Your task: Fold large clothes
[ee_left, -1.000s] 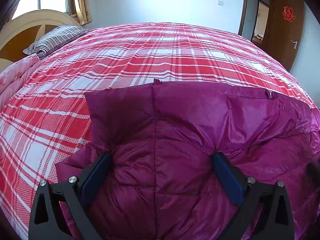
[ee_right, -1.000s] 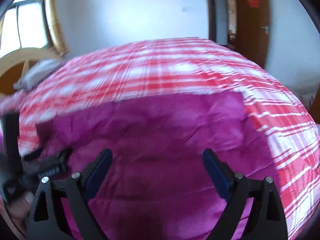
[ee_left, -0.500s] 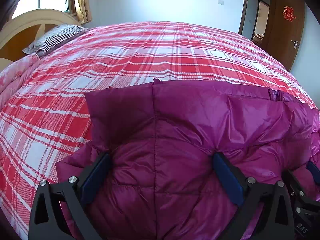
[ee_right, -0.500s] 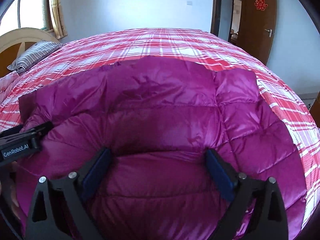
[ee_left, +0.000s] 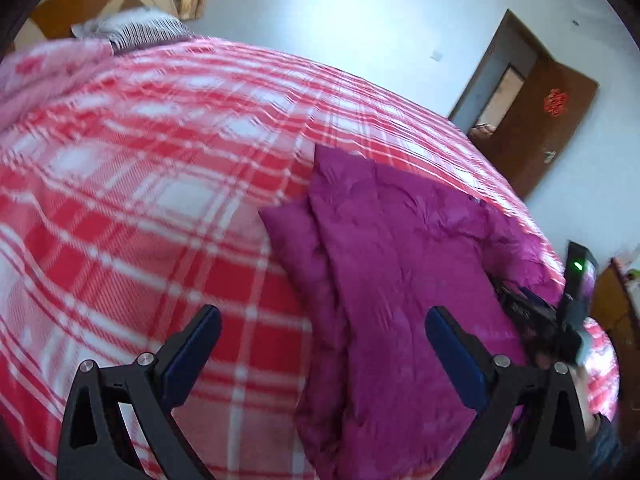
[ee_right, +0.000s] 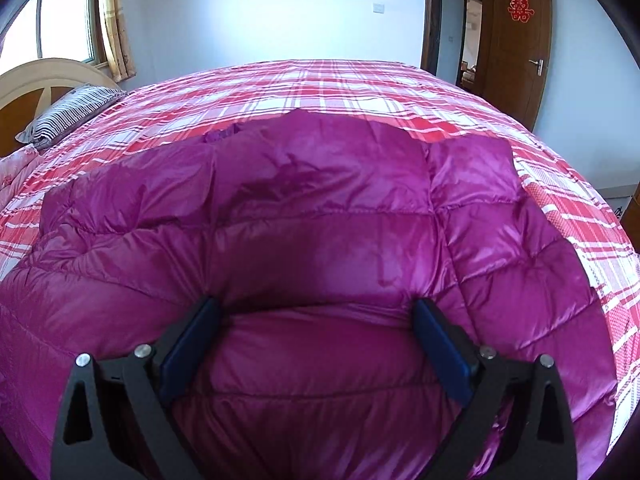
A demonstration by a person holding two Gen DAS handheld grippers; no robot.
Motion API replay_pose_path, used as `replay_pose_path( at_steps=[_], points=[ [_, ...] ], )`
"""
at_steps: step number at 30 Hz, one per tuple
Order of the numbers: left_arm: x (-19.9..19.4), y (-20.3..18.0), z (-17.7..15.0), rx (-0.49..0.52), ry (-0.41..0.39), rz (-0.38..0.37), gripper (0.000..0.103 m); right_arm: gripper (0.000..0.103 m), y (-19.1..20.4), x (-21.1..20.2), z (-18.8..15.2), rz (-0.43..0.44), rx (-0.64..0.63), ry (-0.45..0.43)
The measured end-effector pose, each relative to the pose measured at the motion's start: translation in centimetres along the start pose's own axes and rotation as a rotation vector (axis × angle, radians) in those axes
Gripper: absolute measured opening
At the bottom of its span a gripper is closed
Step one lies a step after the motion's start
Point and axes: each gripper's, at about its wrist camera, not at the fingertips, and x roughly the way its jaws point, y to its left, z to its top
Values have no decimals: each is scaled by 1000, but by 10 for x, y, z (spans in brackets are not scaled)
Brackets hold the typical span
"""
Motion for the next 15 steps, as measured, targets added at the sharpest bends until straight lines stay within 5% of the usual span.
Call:
replay_pose_path(
  at_steps=[5, 10, 11, 15],
  points=[
    [14, -4, -19, -42, 33, -115, 101, 100, 2, 1, 0, 1, 2, -6],
    [24, -14, -29, -17, 22, -148, 55, 100, 1, 0, -1, 9, 9, -11],
    [27, -14, -29, -15, 35, -174, 39, 100, 0, 0, -1, 11, 10, -13],
    [24, -11, -24, -16, 21, -191, 21, 100, -6, -3, 0, 49, 21, -3]
  ],
)
